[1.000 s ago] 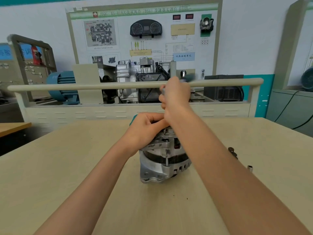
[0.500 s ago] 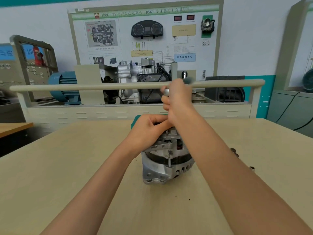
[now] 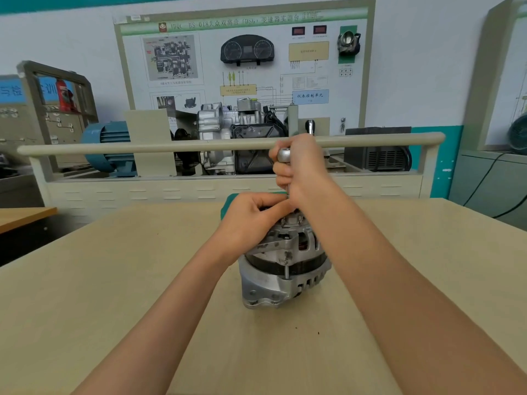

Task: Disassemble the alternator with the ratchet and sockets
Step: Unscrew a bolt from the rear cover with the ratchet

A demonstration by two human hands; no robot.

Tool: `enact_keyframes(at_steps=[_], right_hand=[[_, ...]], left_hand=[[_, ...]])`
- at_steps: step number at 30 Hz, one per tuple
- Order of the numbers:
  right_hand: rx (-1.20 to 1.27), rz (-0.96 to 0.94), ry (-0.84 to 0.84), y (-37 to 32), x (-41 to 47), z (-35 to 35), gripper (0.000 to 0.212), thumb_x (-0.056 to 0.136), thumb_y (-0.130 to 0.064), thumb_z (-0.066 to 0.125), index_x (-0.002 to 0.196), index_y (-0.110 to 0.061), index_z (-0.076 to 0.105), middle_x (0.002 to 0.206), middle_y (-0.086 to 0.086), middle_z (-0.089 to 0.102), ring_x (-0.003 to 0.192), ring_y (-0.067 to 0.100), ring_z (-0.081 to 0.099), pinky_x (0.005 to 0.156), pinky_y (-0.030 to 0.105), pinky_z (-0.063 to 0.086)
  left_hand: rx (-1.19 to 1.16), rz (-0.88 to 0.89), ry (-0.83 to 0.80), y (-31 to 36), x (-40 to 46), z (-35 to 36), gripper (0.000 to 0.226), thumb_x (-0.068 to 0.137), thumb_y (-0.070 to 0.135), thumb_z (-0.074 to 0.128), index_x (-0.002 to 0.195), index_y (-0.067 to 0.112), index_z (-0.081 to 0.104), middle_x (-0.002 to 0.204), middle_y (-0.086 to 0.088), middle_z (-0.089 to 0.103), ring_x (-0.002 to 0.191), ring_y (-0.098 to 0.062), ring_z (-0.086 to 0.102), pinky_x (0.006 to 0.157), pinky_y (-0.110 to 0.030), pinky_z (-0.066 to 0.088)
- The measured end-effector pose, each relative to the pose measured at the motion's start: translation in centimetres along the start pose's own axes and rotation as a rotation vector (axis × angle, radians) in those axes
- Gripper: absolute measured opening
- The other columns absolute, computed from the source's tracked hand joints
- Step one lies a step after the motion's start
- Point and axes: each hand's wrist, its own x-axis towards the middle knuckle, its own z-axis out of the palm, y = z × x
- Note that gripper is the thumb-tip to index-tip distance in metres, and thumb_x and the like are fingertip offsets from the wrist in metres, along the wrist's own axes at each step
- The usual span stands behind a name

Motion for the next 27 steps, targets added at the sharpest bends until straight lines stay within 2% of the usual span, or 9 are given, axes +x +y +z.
enact_keyframes(at_steps=[2, 4, 9, 12, 14, 17, 19, 23, 27], right_hand=[[0.021, -0.292, 0.268, 1.3, -0.4, 0.9, 0.016, 0.101, -0.014, 0.024, 0.11, -0.016, 0.037, 0.071, 0.004, 0.048, 0.04, 0.006, 0.037, 0.037, 0.017, 0.028], [0.041, -0.35, 0.312, 1.6, -0.5, 1.0, 0.013, 0.101, -0.014, 0.024, 0.1, -0.011, 0.037, 0.071, 0.004, 0.047, 0.046, 0.009, 0.038, 0.038, 0.017, 0.03], [0.019, 0.22, -0.267, -1.0, 0.6, -1.0, 0.025, 0.095, -0.012, 0.032, 0.075, -0.009, 0.048, 0.046, -0.005, 0.045, 0.025, 0.004, 0.021, 0.027, 0.015, 0.014], [0.084, 0.346, -0.514, -1.5, 0.8, -1.9, 0.026, 0.096, -0.015, 0.033, 0.079, -0.01, 0.052, 0.045, -0.009, 0.044, 0.025, 0.002, 0.024, 0.031, 0.013, 0.015], [0.063, 0.243, -0.345, -1.1, 0.7, -1.4, 0.021, 0.094, -0.01, 0.031, 0.082, -0.012, 0.048, 0.046, -0.007, 0.045, 0.027, 0.003, 0.025, 0.03, 0.014, 0.017], [0.018, -0.177, 0.184, 0.5, -0.1, 0.1, 0.016, 0.096, -0.005, 0.026, 0.101, -0.006, 0.041, 0.061, 0.002, 0.051, 0.036, 0.008, 0.039, 0.034, 0.017, 0.029], [0.059, -0.254, 0.287, 0.8, -0.5, 0.3, 0.018, 0.098, -0.008, 0.025, 0.107, -0.004, 0.04, 0.069, 0.006, 0.054, 0.039, 0.009, 0.05, 0.038, 0.019, 0.038], [0.103, 0.065, 0.076, -1.3, -0.5, 0.3, 0.021, 0.095, -0.006, 0.025, 0.084, -0.011, 0.043, 0.061, 0.0, 0.052, 0.042, 0.012, 0.053, 0.045, 0.019, 0.04], [0.064, 0.298, -0.213, -2.0, 0.8, -0.8, 0.024, 0.091, -0.005, 0.028, 0.078, -0.008, 0.048, 0.043, -0.007, 0.041, 0.028, 0.004, 0.035, 0.035, 0.011, 0.028]], left_hand=[[0.03, 0.009, 0.019, 0.0, 0.0, 0.0, 0.046, 0.09, 0.007, 0.058, 0.058, 0.037, 0.07, 0.057, 0.016, 0.067, 0.054, 0.006, 0.059, 0.053, -0.009, 0.044], [0.029, 0.004, 0.013, 0.1, -0.1, 0.0, 0.052, 0.089, 0.002, 0.056, 0.051, 0.036, 0.068, 0.055, 0.017, 0.066, 0.052, 0.008, 0.059, 0.051, -0.007, 0.042], [0.011, -0.002, -0.038, 0.3, 0.1, 0.0, 0.014, 0.09, 0.024, 0.061, 0.087, 0.027, 0.074, 0.083, 0.004, 0.074, 0.081, -0.011, 0.068, 0.075, -0.024, 0.053], [0.006, 0.005, -0.02, -0.1, 0.1, -0.1, 0.012, 0.088, 0.027, 0.064, 0.09, 0.028, 0.076, 0.083, 0.006, 0.075, 0.08, -0.007, 0.068, 0.078, -0.024, 0.052], [0.005, 0.002, 0.001, -0.1, 0.2, -0.1, 0.012, 0.088, 0.027, 0.064, 0.089, 0.03, 0.076, 0.079, 0.008, 0.075, 0.076, -0.004, 0.066, 0.074, -0.024, 0.052], [0.035, 0.012, 0.017, -0.1, 0.3, 0.0, 0.023, 0.087, 0.023, 0.063, 0.075, 0.039, 0.073, 0.065, 0.017, 0.07, 0.057, 0.007, 0.059, 0.058, -0.014, 0.043], [0.041, 0.006, 0.017, 0.0, 0.3, 0.0, 0.033, 0.088, 0.02, 0.062, 0.065, 0.041, 0.071, 0.06, 0.019, 0.067, 0.053, 0.009, 0.057, 0.055, -0.012, 0.041], [0.032, -0.008, -0.012, 0.2, 0.3, 0.0, 0.015, 0.089, 0.028, 0.062, 0.086, 0.032, 0.076, 0.082, 0.009, 0.074, 0.077, -0.006, 0.069, 0.076, -0.026, 0.053], [0.01, -0.019, -0.082, 0.2, 0.2, -0.2, 0.019, 0.092, 0.029, 0.059, 0.104, 0.027, 0.073, 0.096, 0.008, 0.074, 0.095, -0.009, 0.068, 0.092, -0.031, 0.051]])
